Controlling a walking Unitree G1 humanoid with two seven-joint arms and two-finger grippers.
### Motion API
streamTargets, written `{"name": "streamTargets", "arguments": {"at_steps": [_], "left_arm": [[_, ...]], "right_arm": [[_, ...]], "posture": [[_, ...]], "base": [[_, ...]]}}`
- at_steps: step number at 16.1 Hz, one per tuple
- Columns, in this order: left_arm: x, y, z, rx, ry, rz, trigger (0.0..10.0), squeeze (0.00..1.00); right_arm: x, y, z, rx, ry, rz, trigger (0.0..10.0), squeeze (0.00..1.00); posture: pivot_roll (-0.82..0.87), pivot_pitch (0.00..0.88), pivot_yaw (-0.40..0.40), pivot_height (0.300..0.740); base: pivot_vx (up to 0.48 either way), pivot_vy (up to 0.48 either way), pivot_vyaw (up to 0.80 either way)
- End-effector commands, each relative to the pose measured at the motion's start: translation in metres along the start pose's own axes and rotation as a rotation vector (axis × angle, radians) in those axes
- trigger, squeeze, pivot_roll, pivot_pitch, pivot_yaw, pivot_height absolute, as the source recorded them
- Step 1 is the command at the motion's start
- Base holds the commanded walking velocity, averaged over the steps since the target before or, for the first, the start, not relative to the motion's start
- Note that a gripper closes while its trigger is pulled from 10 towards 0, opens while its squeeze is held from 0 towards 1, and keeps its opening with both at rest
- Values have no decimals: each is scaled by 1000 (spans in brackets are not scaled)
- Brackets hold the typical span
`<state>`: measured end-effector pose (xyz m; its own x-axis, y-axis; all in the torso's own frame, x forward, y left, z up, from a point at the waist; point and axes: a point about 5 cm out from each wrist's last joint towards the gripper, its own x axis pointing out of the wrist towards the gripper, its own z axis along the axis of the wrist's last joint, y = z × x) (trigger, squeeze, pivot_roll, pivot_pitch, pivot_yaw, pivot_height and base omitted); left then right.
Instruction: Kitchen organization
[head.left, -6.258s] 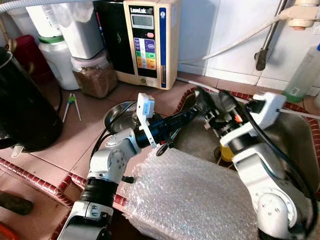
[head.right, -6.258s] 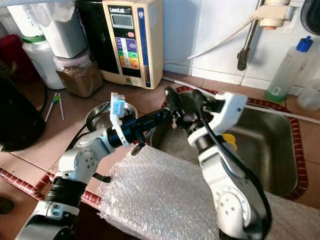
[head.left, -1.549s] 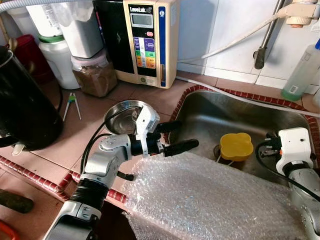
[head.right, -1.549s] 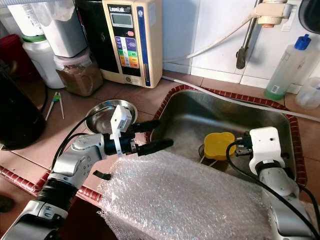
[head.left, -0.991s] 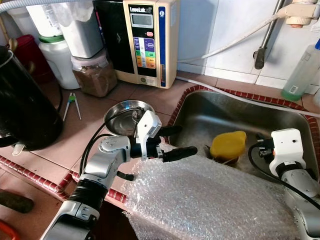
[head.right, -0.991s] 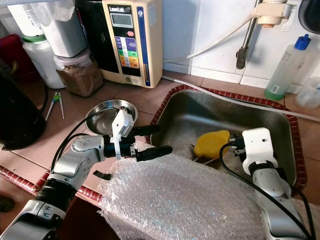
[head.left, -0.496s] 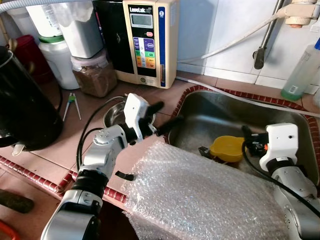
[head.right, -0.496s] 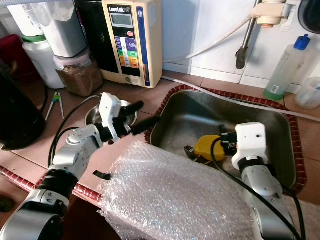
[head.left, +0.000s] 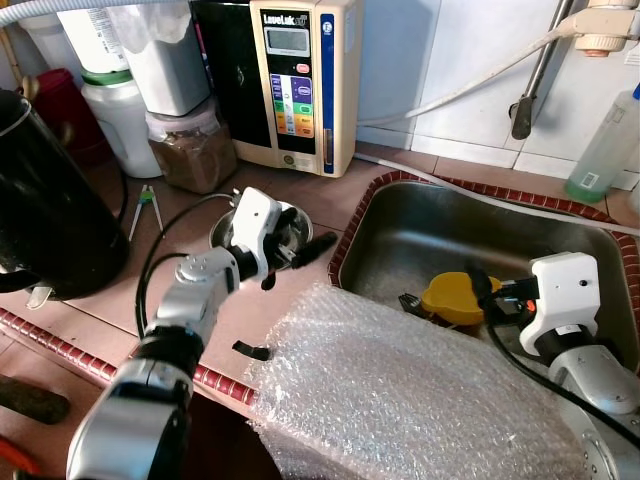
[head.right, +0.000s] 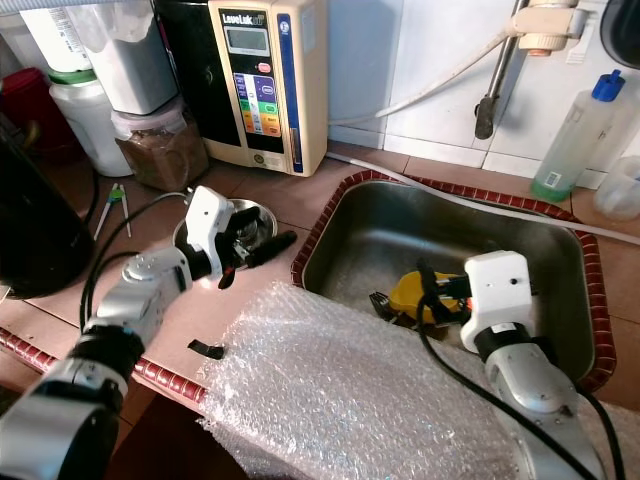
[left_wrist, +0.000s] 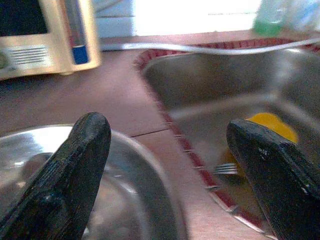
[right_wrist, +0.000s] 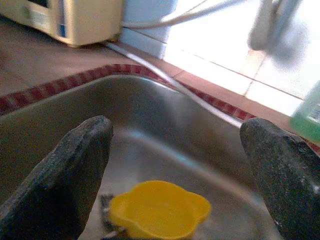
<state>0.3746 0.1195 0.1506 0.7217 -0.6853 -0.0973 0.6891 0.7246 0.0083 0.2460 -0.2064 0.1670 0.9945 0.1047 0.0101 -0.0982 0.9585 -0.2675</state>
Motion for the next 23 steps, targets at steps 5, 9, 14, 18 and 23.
{"name": "streamTargets", "arguments": {"at_steps": [5,9,14,18,23], "left_arm": [[-3,20,5,30,47,131,10000,1000],[-7,24,-4,39,145,113,10000,1000],[-12,30,-10,66,228,125,10000,0],[-16,31,-20,50,327,107,1608,0],[-18,34,-22,59,357,124,0,0]], "right_arm": [[-4,24,6,27,-16,112,10000,1000],[-9,40,12,75,-30,239,10000,1000],[-21,69,25,161,-49,451,10000,204],[-23,73,26,150,-29,491,10000,35],[-21,68,27,143,-24,480,10000,20]], "posture": [[-100,43,84,740],[-102,44,84,740],[-101,44,85,740],[-103,44,85,740],[-102,42,85,740]], "base": [[0,0,0],[0,0,0],[0,0,0],[0,0,0],[0,0,0]]}}
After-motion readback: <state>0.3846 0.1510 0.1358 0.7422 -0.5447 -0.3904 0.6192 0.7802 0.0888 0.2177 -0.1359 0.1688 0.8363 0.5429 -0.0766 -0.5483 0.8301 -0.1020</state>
